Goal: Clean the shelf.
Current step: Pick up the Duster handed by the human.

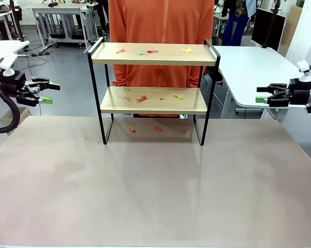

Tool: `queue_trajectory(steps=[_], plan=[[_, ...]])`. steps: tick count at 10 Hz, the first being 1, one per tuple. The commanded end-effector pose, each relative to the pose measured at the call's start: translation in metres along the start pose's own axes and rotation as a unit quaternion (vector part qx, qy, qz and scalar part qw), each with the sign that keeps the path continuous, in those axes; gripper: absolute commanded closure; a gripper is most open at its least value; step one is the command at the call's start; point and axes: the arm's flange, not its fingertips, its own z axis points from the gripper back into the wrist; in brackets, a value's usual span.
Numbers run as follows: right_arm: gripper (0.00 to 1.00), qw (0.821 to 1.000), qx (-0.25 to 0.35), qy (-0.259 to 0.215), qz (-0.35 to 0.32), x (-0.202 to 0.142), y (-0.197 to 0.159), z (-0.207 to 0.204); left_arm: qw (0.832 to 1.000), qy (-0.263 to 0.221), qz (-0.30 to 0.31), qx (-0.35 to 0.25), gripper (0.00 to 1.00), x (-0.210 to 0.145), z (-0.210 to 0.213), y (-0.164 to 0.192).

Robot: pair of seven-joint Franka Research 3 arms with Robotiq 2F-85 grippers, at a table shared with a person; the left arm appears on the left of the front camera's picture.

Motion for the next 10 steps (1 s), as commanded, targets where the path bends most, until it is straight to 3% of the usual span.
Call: queue_trajectory(steps=[1,10], plan=[[0.00,0.999,0.017,-0.027,0.026,0.000,-0.011,0.002,0.999,-0.044,-0.006,-0.005,0.00,-0.002,0.006,0.013],[0.00,0.999,0.026,-0.031,0.024,0.014,-0.022,0.020,0.993,-0.116,0.024,0.006,0.00,-0.001,0.019,0.024]])
